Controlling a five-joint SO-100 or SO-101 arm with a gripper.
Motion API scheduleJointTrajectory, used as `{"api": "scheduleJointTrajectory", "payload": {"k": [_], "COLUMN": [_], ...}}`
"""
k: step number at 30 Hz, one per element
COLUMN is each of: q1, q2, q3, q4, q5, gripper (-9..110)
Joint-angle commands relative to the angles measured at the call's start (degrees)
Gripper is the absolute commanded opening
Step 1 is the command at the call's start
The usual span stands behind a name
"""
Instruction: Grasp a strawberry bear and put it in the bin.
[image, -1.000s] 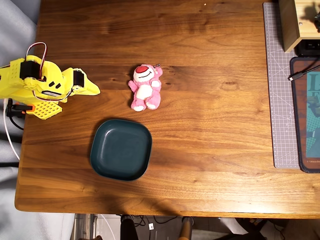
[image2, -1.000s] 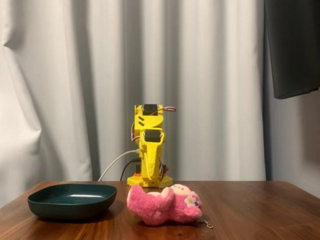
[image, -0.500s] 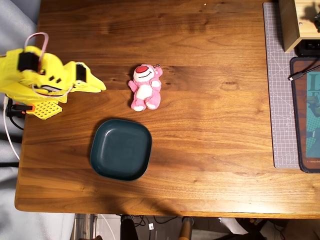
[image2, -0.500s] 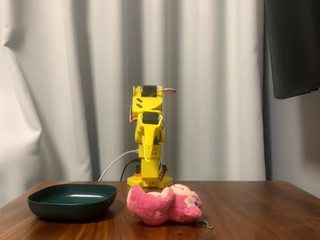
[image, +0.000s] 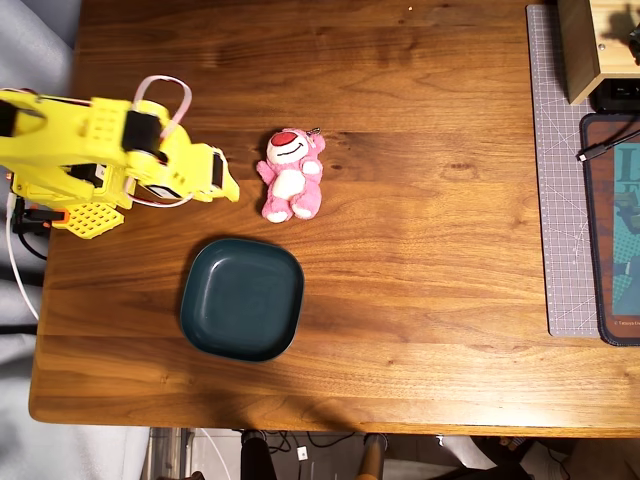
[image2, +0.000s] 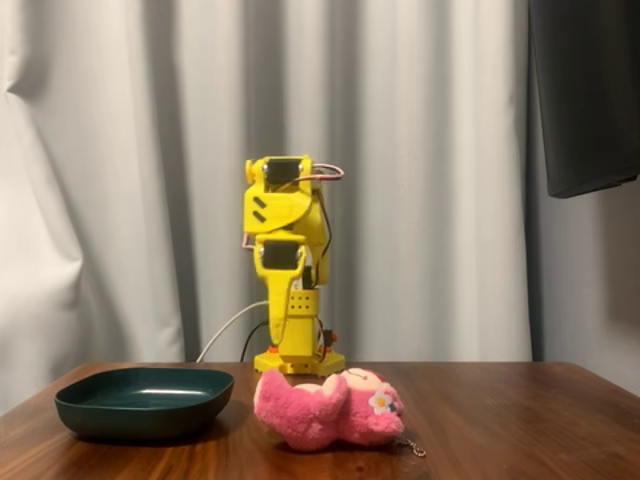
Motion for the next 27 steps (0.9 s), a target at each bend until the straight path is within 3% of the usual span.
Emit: {"api": "scheduleJointTrajectory", "payload": {"k": [1,7,19,27], "q1": [4.57,7.21,2.2,7.29], "q2": [-3.52,-9.23,-26.1,-29.09], "q3": [-7.38,-13.71,-32.26,-34.8], "q4": [2.99,4.04,6.15,7.38], "q5": [0.79,3.25,2.55,3.6], "gripper": [20,29,33,43]}}
